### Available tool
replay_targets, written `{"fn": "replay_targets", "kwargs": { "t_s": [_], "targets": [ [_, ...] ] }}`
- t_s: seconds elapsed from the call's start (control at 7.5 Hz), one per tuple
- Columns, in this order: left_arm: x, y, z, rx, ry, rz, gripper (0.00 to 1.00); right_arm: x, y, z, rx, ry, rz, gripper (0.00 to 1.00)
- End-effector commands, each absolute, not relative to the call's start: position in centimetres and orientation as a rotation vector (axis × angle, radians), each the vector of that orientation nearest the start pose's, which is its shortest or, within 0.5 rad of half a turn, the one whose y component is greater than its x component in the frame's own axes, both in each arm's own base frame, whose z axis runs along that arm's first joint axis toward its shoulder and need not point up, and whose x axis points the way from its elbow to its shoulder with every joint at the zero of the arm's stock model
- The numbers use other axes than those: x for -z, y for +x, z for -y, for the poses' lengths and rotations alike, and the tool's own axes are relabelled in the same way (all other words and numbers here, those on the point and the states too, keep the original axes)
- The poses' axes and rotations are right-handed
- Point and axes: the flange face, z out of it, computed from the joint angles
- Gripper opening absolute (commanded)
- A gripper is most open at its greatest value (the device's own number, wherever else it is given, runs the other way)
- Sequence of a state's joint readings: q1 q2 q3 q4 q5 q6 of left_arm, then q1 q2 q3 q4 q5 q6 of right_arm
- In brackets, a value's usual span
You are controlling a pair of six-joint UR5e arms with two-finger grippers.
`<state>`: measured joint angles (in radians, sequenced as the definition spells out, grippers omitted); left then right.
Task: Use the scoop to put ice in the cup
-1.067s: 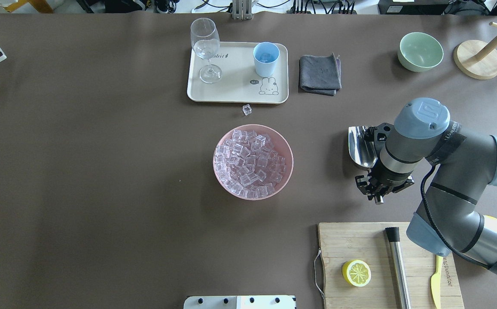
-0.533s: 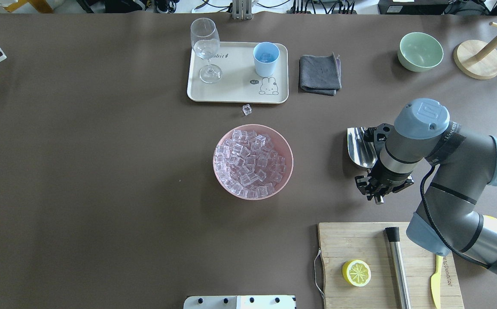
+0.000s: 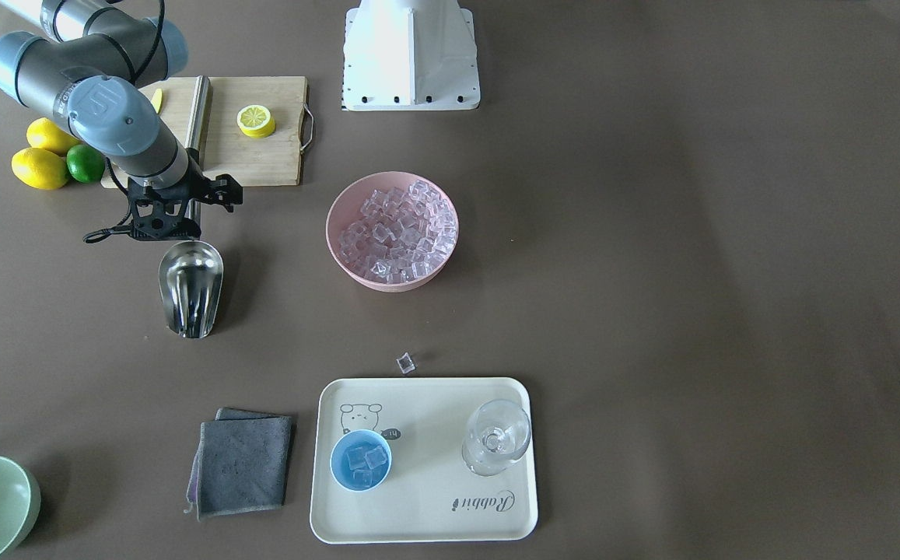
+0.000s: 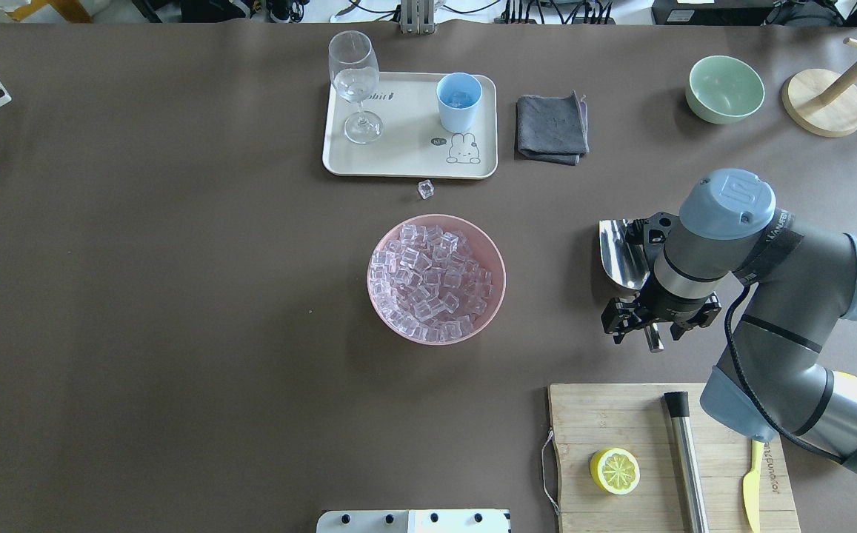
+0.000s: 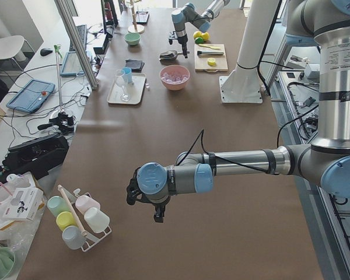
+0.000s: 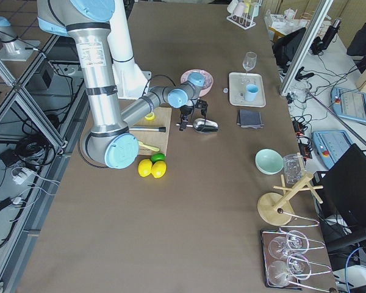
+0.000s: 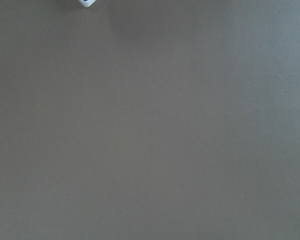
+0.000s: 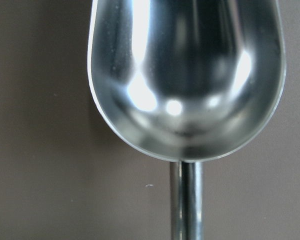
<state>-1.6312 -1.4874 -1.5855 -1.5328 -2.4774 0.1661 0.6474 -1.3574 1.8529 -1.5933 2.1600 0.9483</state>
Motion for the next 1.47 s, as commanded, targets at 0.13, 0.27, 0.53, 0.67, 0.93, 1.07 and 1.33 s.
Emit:
{"fn": "replay_targets", "kwargs": {
  "t_s": [0.13, 0.27, 0.53, 0.67, 0.93, 1.07, 1.33],
  "targets": [
    [-67.5, -9.0, 43.1, 0.051, -0.170, -0.828, 0.98, -39.8, -34.5, 43.2, 0.197, -0.086, 0.749, 0.99],
    [-67.1, -8.8, 43.5, 0.072, -0.181, -0.812, 0.98, -39.1, -31.9, 44.2, 0.158, -0.102, 0.738, 0.99],
    [-65.8, -8.9, 43.7, 0.154, -0.225, -0.742, 0.98, -39.2, -24.6, 46.7, 0.025, -0.065, 0.686, 0.99],
    [-65.5, -8.9, 43.7, 0.152, -0.220, -0.742, 0.98, -41.3, -20.5, 47.5, 0.047, -0.035, 0.670, 0.99],
    [-64.9, -9.0, 44.3, 0.143, -0.203, -0.741, 0.98, -46.9, -10.3, 47.2, 0.130, 0.020, 0.629, 0.99],
    [-64.9, -9.0, 44.3, 0.140, -0.197, -0.751, 0.98, -49.5, -6.0, 46.6, 0.153, 0.031, 0.613, 0.99],
    [-65.1, -9.0, 44.7, 0.124, -0.157, -0.756, 0.98, -55.2, 0.4, 43.7, 0.039, -0.001, 0.660, 0.99]
  ]
}}
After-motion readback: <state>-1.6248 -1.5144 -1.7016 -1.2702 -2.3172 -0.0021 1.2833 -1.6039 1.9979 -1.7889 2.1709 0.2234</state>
